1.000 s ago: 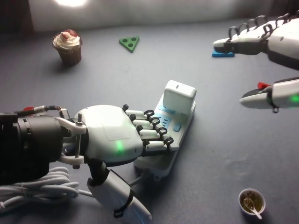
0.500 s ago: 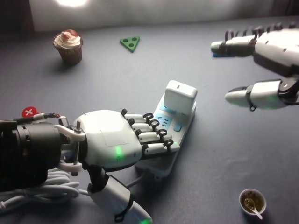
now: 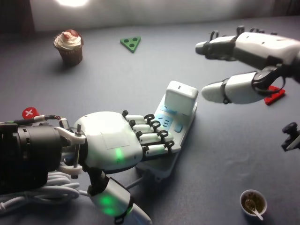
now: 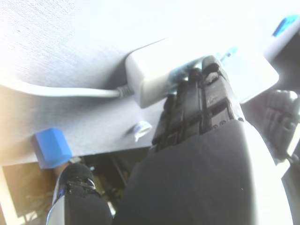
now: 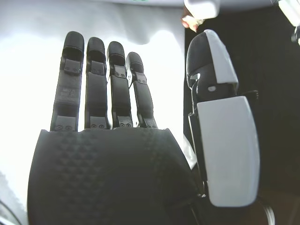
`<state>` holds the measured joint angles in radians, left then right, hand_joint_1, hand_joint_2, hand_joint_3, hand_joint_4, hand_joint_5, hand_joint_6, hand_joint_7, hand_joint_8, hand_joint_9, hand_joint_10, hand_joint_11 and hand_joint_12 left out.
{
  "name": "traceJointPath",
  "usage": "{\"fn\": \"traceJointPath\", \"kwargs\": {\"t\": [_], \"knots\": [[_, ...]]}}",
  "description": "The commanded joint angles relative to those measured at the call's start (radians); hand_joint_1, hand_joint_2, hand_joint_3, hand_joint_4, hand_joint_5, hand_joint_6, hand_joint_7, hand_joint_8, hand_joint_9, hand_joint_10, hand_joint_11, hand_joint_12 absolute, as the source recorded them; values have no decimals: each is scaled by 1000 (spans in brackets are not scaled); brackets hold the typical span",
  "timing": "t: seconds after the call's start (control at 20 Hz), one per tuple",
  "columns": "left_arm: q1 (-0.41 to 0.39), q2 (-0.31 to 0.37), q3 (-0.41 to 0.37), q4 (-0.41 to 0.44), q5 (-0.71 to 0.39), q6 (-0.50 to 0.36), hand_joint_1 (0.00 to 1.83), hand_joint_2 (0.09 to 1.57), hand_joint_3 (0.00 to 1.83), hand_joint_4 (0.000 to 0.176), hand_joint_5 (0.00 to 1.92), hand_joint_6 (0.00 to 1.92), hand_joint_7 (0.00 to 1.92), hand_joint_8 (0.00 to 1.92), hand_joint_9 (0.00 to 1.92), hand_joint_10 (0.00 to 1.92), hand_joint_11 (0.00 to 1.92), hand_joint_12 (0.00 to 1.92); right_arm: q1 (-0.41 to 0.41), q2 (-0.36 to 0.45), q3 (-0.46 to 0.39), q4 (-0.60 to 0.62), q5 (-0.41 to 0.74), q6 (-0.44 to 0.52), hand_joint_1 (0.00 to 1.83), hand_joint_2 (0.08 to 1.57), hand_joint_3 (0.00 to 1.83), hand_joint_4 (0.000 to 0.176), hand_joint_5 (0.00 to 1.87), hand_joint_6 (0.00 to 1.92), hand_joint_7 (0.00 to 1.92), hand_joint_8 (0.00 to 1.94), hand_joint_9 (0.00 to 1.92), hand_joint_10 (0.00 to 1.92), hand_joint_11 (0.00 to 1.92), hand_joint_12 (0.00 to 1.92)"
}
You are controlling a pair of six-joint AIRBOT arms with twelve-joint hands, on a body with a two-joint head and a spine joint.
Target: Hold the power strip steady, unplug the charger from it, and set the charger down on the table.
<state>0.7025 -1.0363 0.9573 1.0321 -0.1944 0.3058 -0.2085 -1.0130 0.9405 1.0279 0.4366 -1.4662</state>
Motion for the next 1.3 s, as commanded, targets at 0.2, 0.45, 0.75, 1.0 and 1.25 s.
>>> {"fn": "traceJointPath", "kwargs": {"t": [0.2,0.45,0.75,1.0,1.25], "knots": [[14,1,-13,12,-41,-3,0,895,2,0,8,2,41,2,39,2,51,77,10,-28,-5,40,100,-61,828,1164,1,0,256,1,332,2,344,1,313,140],[18,3,-15,16,-42,-3,0,897,2,0,22,6,58,6,54,6,55,75,6,-72,8,85,131,-76,846,1145,0,0,273,11,350,10,360,10,334,156],[18,4,-16,20,-43,-3,0,902,3,0,14,2,43,0,44,1,52,72,1,-110,2,161,178,-90,856,1159,0,0,296,10,365,7,374,8,335,161],[18,7,-15,23,-43,-3,0,899,1,0,34,9,65,8,65,9,62,75,-2,-158,43,192,179,-103,866,1164,3,0,323,3,386,1,394,2,340,168],[18,7,-12,27,-40,-3,0,894,0,0,16,0,45,0,45,0,39,62,-10,-207,95,195,178,-103,858,1173,4,0,318,4,368,1,368,0,321,167]]}}
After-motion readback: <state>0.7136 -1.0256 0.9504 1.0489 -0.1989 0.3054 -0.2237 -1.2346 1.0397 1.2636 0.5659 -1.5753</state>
